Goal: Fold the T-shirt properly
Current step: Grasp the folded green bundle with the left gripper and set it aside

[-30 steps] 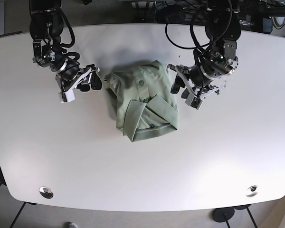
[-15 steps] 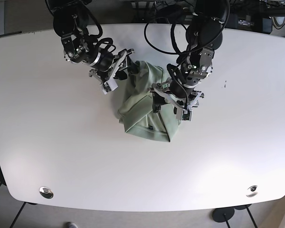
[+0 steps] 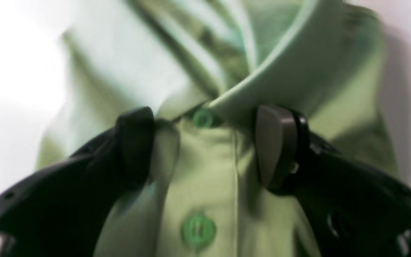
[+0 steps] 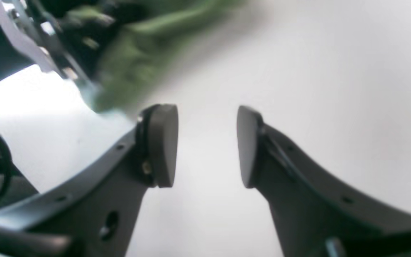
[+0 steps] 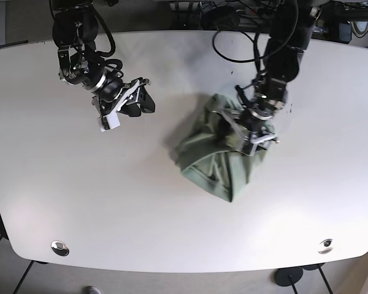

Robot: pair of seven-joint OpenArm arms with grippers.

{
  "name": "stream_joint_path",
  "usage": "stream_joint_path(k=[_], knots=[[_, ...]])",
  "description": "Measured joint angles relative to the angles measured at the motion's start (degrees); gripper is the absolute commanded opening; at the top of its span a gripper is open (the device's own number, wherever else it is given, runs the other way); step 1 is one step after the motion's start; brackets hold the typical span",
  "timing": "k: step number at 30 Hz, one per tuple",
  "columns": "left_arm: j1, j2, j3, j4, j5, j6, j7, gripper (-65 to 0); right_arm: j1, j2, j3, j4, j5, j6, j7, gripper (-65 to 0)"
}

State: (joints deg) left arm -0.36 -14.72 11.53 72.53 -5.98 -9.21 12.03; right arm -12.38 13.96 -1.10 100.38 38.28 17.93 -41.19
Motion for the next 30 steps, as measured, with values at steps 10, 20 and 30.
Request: stream_joint_path(k=[10, 20, 30], knots=[[-4.72, -24.59, -28.39, -33.20, 0.92, -16.59, -7.13, -24.7, 0.26, 0.48, 0.02, 0.04, 2.05, -0.15, -0.02, -39.6], [-0.52, -32.81, -28.44, -42.51, 3.52, -17.84, -16.13, -24.7, -0.04, 0.48, -0.02, 2.82, 2.01, -0.15, -0.02, -39.6], [11.15, -24.33, -36.06, 3.41, 5.51, -25.09, 7.13, -24.7, 0.26, 2.08, -0.07, 2.82, 1.62, -0.13, 0.00, -39.6]])
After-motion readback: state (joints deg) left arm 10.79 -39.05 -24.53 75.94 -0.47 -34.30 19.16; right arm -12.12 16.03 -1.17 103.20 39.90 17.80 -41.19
